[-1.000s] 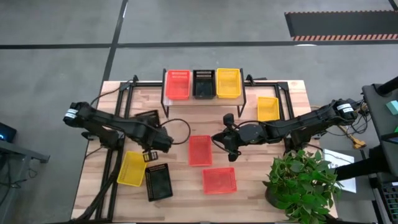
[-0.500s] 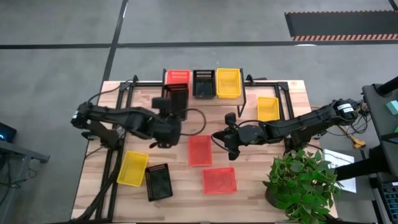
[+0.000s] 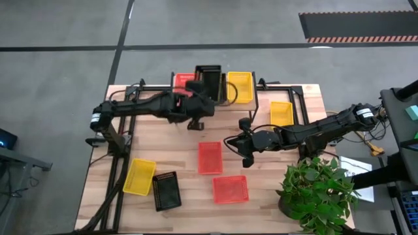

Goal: Stack baskets on shelf by color
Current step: Stack the top black basket into the black basket on the shelf

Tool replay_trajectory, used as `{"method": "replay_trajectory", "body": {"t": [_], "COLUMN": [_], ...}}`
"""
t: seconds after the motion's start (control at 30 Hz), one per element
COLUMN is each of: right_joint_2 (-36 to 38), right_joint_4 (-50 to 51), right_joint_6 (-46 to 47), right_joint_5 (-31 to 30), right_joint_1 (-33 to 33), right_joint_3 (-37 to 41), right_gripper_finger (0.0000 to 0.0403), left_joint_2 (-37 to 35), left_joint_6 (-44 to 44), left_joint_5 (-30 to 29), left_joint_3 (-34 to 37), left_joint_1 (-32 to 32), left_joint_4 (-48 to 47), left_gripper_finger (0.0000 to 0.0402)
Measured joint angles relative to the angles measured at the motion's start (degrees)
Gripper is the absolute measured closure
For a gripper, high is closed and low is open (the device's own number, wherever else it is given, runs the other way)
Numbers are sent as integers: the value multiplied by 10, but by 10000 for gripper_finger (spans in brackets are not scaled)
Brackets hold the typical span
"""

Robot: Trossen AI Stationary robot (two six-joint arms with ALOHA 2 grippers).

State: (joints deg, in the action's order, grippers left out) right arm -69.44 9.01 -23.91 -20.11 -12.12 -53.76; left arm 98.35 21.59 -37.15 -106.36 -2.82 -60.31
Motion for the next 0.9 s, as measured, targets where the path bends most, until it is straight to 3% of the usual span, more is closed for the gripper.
{"method": "replay_trajectory", "body": {"t": [0.23,0.9], "right_joint_2": [0,0], "right_joint_4": [12,11], "right_joint_6": [4,10], "right_joint_5": [0,1], "right_joint_1": [0,0], "right_joint_3": [0,0], "right_gripper_finger": [394,394], "left_joint_2": [-1,15], "left_joint_6": [12,-17], "left_joint_5": [143,167], "left_joint_3": [4,17], "left_joint_1": [-53,-92], "left_joint_4": [61,83], "left_gripper_finger": [402,402]}}
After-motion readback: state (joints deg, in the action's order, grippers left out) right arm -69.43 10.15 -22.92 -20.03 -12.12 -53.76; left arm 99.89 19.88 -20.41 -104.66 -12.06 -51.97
